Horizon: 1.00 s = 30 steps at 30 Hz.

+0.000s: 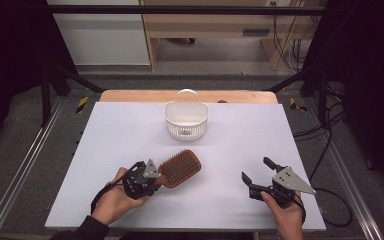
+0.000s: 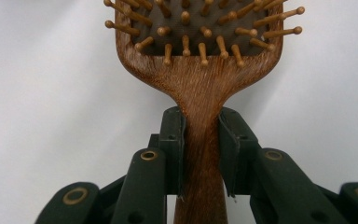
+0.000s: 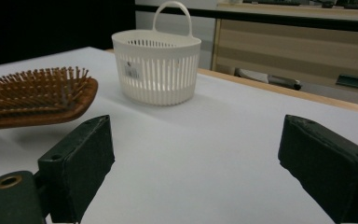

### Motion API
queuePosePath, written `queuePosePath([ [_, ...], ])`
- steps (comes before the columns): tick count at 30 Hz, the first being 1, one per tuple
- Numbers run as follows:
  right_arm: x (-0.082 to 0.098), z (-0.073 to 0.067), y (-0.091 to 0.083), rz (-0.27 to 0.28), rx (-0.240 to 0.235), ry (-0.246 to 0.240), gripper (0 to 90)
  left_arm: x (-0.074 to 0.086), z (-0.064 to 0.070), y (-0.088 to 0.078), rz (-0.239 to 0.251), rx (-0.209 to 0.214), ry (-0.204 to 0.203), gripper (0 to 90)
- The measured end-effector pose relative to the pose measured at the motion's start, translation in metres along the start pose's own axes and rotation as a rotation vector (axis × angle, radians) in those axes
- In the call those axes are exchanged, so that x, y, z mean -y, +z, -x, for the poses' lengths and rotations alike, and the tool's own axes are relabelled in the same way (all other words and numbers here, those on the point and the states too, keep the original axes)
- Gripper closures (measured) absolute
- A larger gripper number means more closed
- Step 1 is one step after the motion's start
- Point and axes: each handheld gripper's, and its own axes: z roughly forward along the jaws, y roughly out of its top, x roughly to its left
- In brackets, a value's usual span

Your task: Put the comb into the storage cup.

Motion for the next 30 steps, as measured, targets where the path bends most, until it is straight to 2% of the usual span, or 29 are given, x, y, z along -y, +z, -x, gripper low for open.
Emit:
queuePosePath([
  [3,-0.003,-0.004,0.002,0.017,-0.024,0.036,7.9,-0.001,0.002,0.003,0.065,-0.016,-0.02,72.1],
  [7,-0.006,-0.013,0.011,0.03,-0.1,0.113,6.0,0.001,0.007,0.016,0.162,-0.028,-0.034,72.1],
  [9,-0.008,-0.019,0.018,0.037,-0.132,0.134,5.6,0.003,0.008,0.023,0.227,-0.021,-0.046,72.1],
  [11,-0.01,-0.025,0.026,0.031,-0.163,0.147,4.7,0.004,0.008,0.026,0.283,-0.033,-0.043,72.2],
  [13,-0.012,-0.032,0.034,0.033,-0.188,0.163,4.6,0.004,0.008,0.025,0.335,-0.038,-0.02,72.1],
  [19,-0.016,-0.049,0.06,0.044,-0.268,0.276,6.2,0.011,0.007,0.02,0.419,-0.051,-0.048,72.2],
  [20,-0.018,-0.052,0.064,0.044,-0.278,0.283,6.2,0.012,0.008,0.02,0.424,-0.065,-0.041,72.2],
  [22,-0.022,-0.058,0.07,0.042,-0.291,0.295,5.7,0.013,0.009,0.019,0.441,-0.067,-0.041,72.2],
  [24,-0.026,-0.063,0.074,0.042,-0.314,0.318,5.1,0.013,0.009,0.018,0.462,-0.067,-0.058,72.2],
  [28,-0.031,-0.072,0.081,0.041,-0.357,0.358,5.4,0.015,0.01,0.014,0.499,-0.097,-0.068,72.2],
  [30,-0.033,-0.075,0.086,0.039,-0.37,0.374,8.6,0.017,0.009,0.012,0.51,-0.103,-0.084,72.2],
])
